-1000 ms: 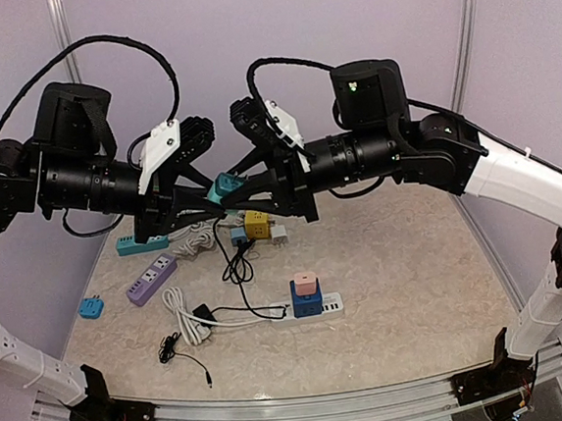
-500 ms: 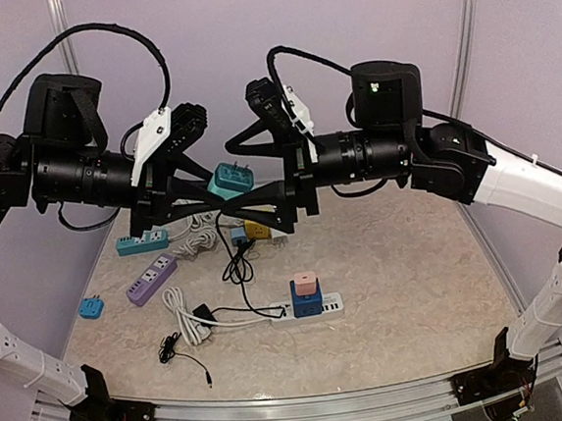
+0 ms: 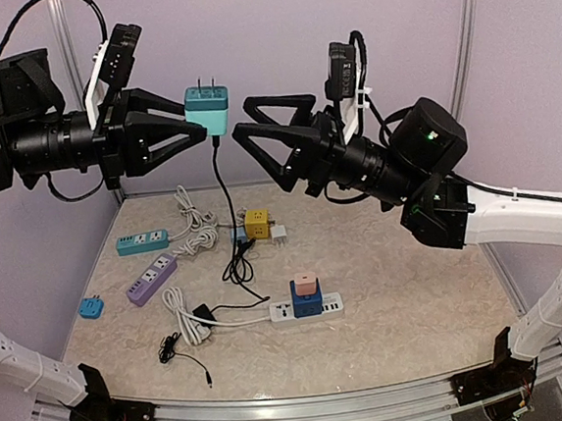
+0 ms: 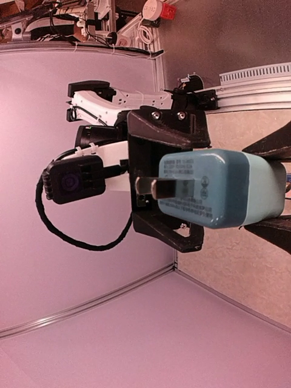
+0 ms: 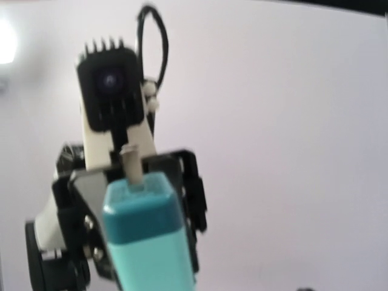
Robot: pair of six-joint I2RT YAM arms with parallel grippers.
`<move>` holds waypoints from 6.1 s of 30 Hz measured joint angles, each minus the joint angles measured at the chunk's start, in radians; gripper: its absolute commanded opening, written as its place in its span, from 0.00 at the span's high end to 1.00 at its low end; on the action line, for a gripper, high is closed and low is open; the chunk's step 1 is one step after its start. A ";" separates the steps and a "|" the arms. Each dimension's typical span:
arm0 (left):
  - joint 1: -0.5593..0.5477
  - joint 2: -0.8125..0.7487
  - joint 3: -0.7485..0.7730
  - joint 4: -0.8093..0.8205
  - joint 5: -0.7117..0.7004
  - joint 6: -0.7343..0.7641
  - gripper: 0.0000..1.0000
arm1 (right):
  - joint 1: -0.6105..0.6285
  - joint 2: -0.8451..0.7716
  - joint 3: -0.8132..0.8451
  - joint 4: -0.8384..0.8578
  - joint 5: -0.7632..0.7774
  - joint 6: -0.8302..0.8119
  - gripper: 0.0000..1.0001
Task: Insert the plug
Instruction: Adjust the plug, then adjust the socket at the center of the board.
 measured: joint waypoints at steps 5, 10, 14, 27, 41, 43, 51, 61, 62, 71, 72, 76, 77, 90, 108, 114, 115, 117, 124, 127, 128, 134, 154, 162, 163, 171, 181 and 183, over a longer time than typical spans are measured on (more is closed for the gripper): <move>0.001 -0.003 -0.027 0.033 0.032 -0.035 1.00 | 0.004 0.054 0.026 0.080 -0.001 0.051 0.34; 0.011 -0.003 -0.044 0.051 0.043 -0.063 1.00 | 0.020 0.085 0.061 0.079 0.005 0.052 0.45; 0.017 -0.003 -0.059 0.074 0.043 -0.080 1.00 | 0.021 0.097 0.080 0.078 -0.006 0.055 1.00; 0.022 -0.049 -0.123 0.029 0.015 -0.025 0.30 | 0.022 0.058 0.160 -0.294 -0.020 -0.129 1.00; -0.065 -0.018 -0.095 -0.211 -0.196 0.231 0.36 | 0.061 0.111 0.557 -1.229 0.127 -0.502 1.00; -0.067 -0.009 -0.093 -0.216 -0.209 0.232 0.39 | 0.069 0.125 0.557 -1.262 0.121 -0.520 1.00; -0.106 0.006 -0.093 -0.222 -0.245 0.219 0.68 | 0.079 0.134 0.556 -1.283 0.116 -0.550 1.00; -0.116 0.015 -0.093 -0.235 -0.248 0.204 0.93 | 0.080 0.133 0.545 -1.275 0.124 -0.556 1.00; -0.116 0.016 -0.093 -0.237 -0.248 0.203 1.00 | 0.080 0.133 0.544 -1.277 0.124 -0.559 1.00; -0.123 0.025 -0.090 -0.247 -0.258 0.214 1.00 | 0.082 0.092 0.456 -1.209 0.137 -0.539 0.19; -0.124 0.030 -0.080 -0.247 -0.261 0.216 1.00 | 0.082 0.079 0.428 -1.176 0.146 -0.534 0.13; -0.103 0.034 -0.043 -0.231 -0.249 0.209 1.00 | 0.072 -0.020 0.240 -0.990 0.167 -0.486 0.09; -0.090 0.033 -0.030 -0.221 -0.233 0.204 1.00 | 0.066 -0.046 0.189 -0.935 0.158 -0.462 0.10; -0.047 0.042 0.015 -0.144 -0.065 0.071 1.00 | 0.021 -0.058 -0.130 -0.122 0.013 -0.095 0.41; -0.028 0.045 0.016 -0.121 -0.009 0.018 1.00 | 0.019 0.000 -0.060 -0.029 -0.063 -0.014 0.58; -0.026 0.047 0.021 -0.119 -0.005 0.016 1.00 | 0.019 0.008 -0.059 -0.036 -0.049 -0.015 0.65; -0.026 0.047 0.021 -0.118 -0.003 0.015 1.00 | 0.019 0.008 -0.059 -0.036 -0.047 -0.018 0.73; -0.023 0.048 0.021 -0.117 -0.002 0.013 1.00 | 0.019 0.009 -0.059 -0.035 -0.049 -0.014 1.00; -0.018 0.047 0.022 -0.116 0.003 0.013 0.02 | 0.019 0.006 -0.059 -0.042 -0.039 -0.020 1.00; -0.018 0.044 0.021 -0.116 -0.046 0.061 0.01 | 0.019 -0.024 -0.059 -0.145 0.055 -0.022 1.00; -0.018 0.042 0.021 -0.119 -0.074 0.083 0.01 | 0.018 -0.041 -0.059 -0.188 0.099 -0.020 1.00; -0.016 0.009 0.019 -0.166 -0.315 0.270 0.01 | -0.002 -0.148 0.058 -0.709 0.477 0.073 1.00; 0.136 -0.148 -0.163 -0.551 -0.629 0.545 0.01 | -0.010 -0.219 0.106 -1.546 0.623 0.432 1.00; 0.189 -0.193 -0.242 -0.570 -0.599 0.550 0.01 | -0.010 -0.219 -0.005 -1.523 0.560 0.474 1.00; 0.198 -0.195 -0.244 -0.575 -0.586 0.550 0.01 | -0.010 -0.219 -0.023 -1.515 0.555 0.475 1.00; 0.194 -0.188 -0.294 -0.578 -0.492 0.565 0.04 | -0.010 -0.239 -0.232 -1.377 0.483 0.459 1.00; 0.113 0.100 -0.399 -0.421 -0.251 0.683 0.19 | -0.010 -0.261 -0.486 -1.188 0.443 0.470 1.00; 0.121 0.214 -0.419 -0.367 -0.175 0.701 0.21 | -0.010 -0.262 -0.544 -1.112 0.436 0.499 1.00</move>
